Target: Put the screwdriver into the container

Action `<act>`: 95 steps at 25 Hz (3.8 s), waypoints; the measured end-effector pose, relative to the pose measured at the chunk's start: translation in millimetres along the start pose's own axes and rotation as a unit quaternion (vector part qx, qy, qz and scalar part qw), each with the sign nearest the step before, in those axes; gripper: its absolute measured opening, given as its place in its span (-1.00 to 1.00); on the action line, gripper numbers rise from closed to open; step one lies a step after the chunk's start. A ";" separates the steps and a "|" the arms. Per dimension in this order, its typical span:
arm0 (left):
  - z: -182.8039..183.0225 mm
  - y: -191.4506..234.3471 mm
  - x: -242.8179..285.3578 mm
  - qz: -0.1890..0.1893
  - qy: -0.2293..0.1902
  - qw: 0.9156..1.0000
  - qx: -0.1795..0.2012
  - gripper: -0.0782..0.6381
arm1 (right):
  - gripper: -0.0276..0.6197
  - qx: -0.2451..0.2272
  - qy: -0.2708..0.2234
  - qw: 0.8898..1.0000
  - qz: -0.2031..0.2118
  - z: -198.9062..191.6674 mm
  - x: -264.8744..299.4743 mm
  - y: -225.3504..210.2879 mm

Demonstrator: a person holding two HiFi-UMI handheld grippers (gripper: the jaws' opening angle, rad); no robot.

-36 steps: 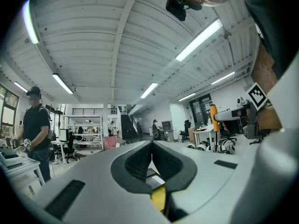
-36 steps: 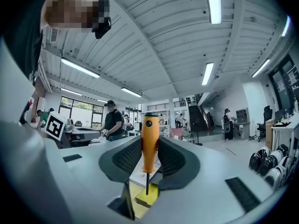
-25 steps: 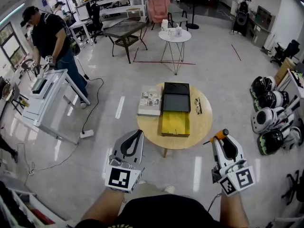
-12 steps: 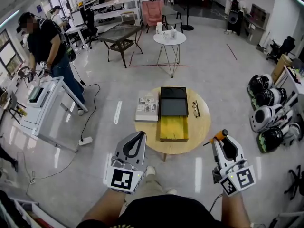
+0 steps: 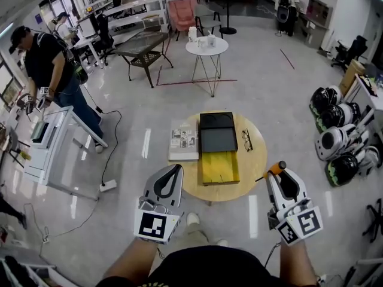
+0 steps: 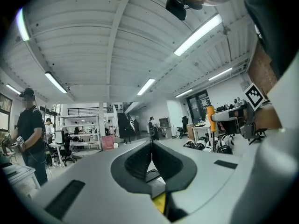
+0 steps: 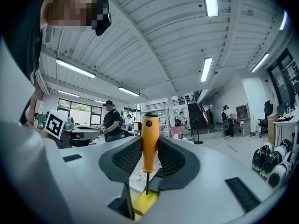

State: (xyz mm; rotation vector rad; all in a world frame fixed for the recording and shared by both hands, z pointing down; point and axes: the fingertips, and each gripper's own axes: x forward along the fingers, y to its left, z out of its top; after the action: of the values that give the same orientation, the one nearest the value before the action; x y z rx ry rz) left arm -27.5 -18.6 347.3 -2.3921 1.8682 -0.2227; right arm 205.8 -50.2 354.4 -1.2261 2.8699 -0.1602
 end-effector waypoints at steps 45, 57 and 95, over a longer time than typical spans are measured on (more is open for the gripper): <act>-23.7 96.2 129.5 -0.044 0.005 0.999 0.001 -0.73 | -0.54 0.010 0.020 0.999 -0.040 -1.7 132.9 -38.7; -33.7 146.3 161.8 -0.061 -0.006 0.998 -0.015 -0.73 | -0.54 0.001 0.030 0.998 -0.054 -0.7 188.6 -28.0; -70.9 148.5 218.2 -0.074 0.021 0.997 -0.024 -0.73 | -0.54 0.036 0.133 0.990 -0.024 -100.9 238.7 -35.9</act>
State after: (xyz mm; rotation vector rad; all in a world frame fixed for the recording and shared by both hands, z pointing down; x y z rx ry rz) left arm -130.0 -265.5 404.3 -2.5806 1.7331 -0.2430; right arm 60.9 -238.2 464.3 -1.3545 3.0223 -0.4581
